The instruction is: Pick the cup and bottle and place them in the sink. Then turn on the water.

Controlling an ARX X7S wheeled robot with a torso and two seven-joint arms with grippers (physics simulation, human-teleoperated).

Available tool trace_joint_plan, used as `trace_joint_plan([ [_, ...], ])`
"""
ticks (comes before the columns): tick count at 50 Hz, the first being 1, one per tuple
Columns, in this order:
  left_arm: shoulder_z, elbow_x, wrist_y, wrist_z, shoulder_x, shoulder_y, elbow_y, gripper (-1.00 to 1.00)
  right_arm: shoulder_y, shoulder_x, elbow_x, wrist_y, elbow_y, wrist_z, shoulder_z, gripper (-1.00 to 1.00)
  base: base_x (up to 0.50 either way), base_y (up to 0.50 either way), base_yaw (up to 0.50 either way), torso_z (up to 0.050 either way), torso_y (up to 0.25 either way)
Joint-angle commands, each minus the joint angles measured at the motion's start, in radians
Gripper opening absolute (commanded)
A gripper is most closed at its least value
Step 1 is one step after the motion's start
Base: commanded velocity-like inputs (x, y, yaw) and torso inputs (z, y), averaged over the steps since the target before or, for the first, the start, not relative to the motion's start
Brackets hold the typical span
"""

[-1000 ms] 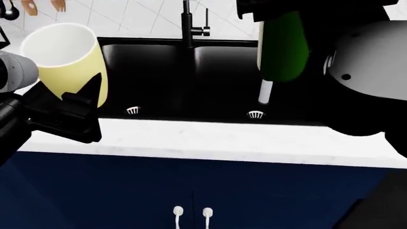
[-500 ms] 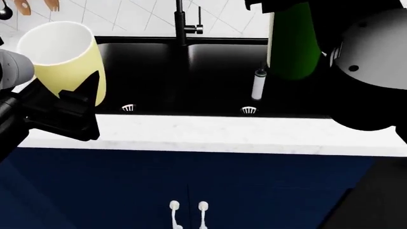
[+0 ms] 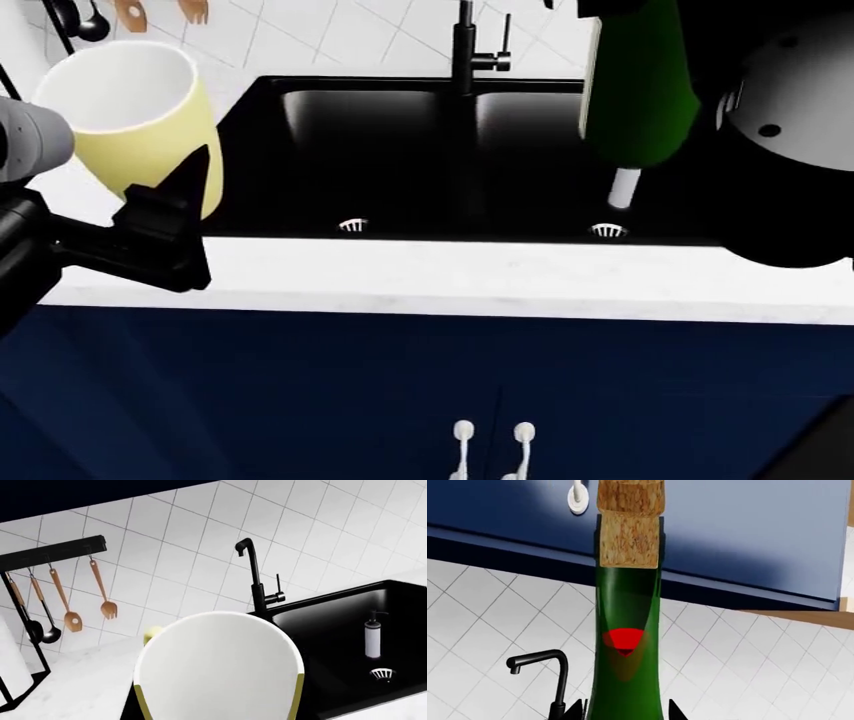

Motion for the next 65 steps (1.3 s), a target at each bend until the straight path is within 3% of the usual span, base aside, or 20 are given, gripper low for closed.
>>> trace_joint_plan([
  [1,0.003,-0.006,0.007,-0.016,0.009,-0.015,-0.006,-1.00,-0.007,0.016,-0.026,0.005,0.003,0.013,0.013,-1.00,-0.10,0.00,0.00,0.000,0.000],
  [46,0.022,-0.025,-0.010,-0.032,0.019,-0.053,-0.011,-1.00,-0.031,0.039,0.017,-0.006,0.022,0.062,0.046,-1.00,-0.06,0.00,0.00,0.000,0.001],
  [65,0.016,-0.019,-0.006,-0.027,0.014,-0.045,-0.012,-1.00,0.004,0.021,0.008,0.024,0.020,0.052,0.028,-1.00,0.15,0.00,0.00,0.000,0.001],
])
